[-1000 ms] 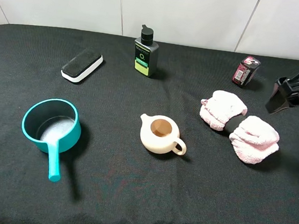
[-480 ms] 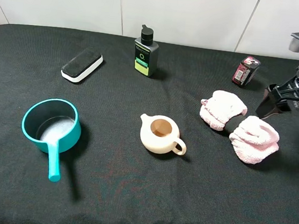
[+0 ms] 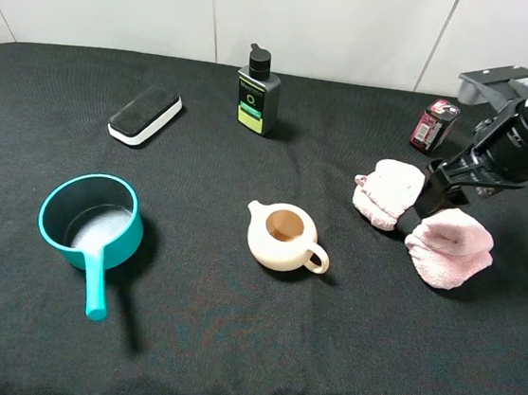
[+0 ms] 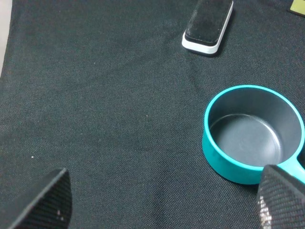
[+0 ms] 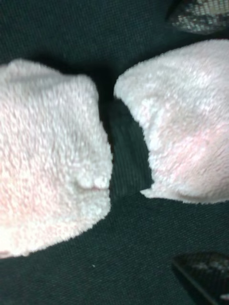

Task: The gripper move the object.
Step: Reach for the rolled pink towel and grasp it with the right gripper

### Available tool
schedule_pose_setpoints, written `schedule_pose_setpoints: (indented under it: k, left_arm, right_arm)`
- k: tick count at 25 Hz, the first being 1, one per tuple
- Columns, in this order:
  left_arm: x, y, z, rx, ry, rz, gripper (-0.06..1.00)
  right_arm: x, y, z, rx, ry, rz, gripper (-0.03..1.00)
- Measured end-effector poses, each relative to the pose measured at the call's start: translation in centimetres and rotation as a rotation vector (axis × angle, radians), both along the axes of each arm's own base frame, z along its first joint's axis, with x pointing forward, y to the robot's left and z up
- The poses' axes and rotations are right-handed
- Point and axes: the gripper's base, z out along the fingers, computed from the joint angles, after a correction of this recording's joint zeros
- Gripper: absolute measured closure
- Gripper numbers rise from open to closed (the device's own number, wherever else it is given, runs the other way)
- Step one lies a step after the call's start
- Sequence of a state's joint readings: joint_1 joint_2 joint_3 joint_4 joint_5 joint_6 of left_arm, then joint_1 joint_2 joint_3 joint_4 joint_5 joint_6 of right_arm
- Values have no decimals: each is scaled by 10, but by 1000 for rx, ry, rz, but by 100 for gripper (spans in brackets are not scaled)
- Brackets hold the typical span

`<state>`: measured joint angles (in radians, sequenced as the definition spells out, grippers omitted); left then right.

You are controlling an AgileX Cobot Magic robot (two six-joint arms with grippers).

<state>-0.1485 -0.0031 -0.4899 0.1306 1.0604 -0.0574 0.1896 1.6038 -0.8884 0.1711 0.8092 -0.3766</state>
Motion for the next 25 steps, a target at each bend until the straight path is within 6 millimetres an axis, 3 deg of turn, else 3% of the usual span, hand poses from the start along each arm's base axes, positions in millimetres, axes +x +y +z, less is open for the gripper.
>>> schedule_pose_setpoints:
  k: [10,18,25]
  left_arm:
    - [0,0,0,0,0,0,13]
    - [0,0,0,0,0,0,13]
    - [0,0,0,0,0,0,13]
  right_arm:
    - [4,0,-4,-6,-20,2,27]
    - [10,1,-26,-22,33,3,27]
    - [12,1,-26,-23,5,5,27]
